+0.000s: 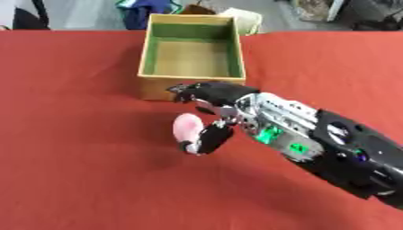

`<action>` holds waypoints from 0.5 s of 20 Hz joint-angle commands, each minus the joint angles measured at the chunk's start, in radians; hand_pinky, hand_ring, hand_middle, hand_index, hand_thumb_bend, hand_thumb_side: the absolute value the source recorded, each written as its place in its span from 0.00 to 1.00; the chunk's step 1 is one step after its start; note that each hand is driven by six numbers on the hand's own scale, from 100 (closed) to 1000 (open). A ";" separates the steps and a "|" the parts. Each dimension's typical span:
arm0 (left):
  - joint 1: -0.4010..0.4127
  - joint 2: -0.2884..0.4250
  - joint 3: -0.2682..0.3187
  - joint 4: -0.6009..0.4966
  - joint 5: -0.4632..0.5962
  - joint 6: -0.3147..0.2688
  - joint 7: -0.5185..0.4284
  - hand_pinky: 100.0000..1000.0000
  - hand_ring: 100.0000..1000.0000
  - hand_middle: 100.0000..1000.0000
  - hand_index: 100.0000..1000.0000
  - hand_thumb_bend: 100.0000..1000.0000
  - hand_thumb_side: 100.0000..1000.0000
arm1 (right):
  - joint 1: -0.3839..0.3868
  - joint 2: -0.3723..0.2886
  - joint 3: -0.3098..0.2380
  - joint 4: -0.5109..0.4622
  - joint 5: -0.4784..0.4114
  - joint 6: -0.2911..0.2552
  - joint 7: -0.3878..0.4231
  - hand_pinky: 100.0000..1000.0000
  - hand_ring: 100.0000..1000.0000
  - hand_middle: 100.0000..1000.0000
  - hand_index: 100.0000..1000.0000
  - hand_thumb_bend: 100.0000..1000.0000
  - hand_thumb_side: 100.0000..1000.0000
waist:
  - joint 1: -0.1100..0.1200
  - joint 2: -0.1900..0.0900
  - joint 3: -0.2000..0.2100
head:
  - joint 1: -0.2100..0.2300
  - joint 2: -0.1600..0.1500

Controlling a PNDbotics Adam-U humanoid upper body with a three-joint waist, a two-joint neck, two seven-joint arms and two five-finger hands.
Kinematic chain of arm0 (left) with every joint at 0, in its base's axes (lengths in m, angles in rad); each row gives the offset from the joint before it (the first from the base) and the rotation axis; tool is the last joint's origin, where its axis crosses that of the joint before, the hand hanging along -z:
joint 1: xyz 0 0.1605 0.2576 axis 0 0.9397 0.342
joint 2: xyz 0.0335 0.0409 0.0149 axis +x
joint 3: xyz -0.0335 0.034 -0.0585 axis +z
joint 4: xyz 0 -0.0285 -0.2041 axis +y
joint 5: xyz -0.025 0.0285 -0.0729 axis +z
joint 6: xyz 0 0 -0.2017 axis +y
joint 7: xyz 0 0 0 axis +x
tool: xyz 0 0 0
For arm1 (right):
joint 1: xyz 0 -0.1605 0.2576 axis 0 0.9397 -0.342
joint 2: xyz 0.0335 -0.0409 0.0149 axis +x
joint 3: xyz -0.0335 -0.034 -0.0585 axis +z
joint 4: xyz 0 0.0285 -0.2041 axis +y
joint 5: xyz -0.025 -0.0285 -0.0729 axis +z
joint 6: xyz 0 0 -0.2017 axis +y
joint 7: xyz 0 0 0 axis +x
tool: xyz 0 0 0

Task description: Pick up objects on the table and place them in the box.

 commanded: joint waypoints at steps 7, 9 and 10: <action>-0.010 0.010 -0.005 -0.022 0.006 -0.002 -0.005 0.35 0.31 0.32 0.51 0.00 0.75 | -0.017 0.002 -0.004 0.032 -0.028 -0.005 -0.019 0.52 0.76 0.61 0.83 0.35 0.32 | 0.004 -0.013 0.004 | 0.000 -0.010; -0.010 0.010 -0.006 -0.022 0.007 -0.001 -0.005 0.35 0.31 0.32 0.51 0.00 0.75 | -0.018 0.003 -0.003 0.032 -0.037 -0.004 -0.024 0.50 0.75 0.55 0.78 0.32 0.31 | 0.004 -0.013 0.005 | 0.000 -0.011; -0.010 0.010 -0.006 -0.022 0.007 -0.001 -0.005 0.35 0.31 0.32 0.51 0.00 0.75 | -0.019 0.004 -0.003 0.033 -0.040 -0.003 -0.028 0.49 0.74 0.53 0.75 0.30 0.30 | 0.004 -0.013 0.006 | 0.000 -0.011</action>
